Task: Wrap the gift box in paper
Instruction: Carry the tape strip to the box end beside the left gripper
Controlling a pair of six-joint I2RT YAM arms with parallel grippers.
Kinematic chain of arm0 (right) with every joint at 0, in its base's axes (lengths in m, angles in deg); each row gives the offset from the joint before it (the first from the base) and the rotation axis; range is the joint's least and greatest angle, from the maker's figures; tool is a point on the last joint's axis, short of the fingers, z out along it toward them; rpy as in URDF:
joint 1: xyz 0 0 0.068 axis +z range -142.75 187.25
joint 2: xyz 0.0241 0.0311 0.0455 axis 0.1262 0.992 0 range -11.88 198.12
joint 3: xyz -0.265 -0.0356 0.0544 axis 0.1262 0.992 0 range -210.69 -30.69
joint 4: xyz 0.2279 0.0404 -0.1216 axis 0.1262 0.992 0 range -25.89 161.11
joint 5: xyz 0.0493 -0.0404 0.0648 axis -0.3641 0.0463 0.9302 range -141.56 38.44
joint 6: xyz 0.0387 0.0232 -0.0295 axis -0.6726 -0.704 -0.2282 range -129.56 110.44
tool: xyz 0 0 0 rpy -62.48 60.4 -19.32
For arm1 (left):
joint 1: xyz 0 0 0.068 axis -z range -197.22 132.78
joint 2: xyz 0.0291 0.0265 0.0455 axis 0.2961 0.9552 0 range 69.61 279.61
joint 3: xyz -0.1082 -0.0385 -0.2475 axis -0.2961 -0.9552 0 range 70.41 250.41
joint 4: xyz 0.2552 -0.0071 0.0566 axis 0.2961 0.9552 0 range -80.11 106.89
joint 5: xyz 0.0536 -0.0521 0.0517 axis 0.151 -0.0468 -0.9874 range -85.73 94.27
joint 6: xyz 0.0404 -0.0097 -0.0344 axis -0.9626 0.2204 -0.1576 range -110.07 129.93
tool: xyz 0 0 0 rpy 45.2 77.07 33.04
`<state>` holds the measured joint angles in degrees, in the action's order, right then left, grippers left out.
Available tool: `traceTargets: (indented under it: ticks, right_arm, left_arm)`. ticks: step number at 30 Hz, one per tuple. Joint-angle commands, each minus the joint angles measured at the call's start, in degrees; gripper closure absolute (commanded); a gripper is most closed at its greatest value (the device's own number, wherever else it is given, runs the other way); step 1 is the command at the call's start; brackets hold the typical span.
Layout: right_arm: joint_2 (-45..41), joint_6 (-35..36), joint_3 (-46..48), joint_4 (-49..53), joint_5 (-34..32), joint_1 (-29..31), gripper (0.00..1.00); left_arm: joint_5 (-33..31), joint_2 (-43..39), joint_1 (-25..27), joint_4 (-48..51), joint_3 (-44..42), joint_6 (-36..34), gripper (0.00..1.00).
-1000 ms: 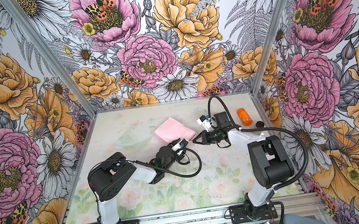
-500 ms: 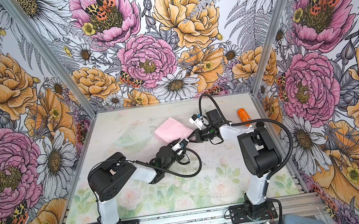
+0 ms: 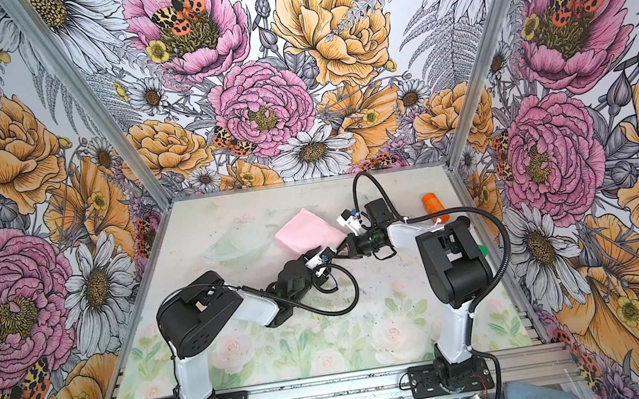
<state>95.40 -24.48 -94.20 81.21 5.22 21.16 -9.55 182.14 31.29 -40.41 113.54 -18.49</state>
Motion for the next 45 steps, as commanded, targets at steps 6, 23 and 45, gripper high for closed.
traceTargets:
  ticks: [6,23,45]
  right_arm:
    - [1.49,-0.08,-2.58,-0.01,-1.25,0.31,0.99]
    - [1.43,-3.06,-3.03,0.07,-3.15,0.30,0.75]
    - [-3.99,-2.66,2.60,1.86,-4.29,-0.68,0.61]
  left_arm:
    - [5.58,5.84,1.23,16.37,-2.63,4.90,0.52]
    - [5.41,5.97,1.52,16.37,-2.70,4.92,0.52]
    - [5.26,6.12,1.58,16.38,-2.61,4.93,0.52]
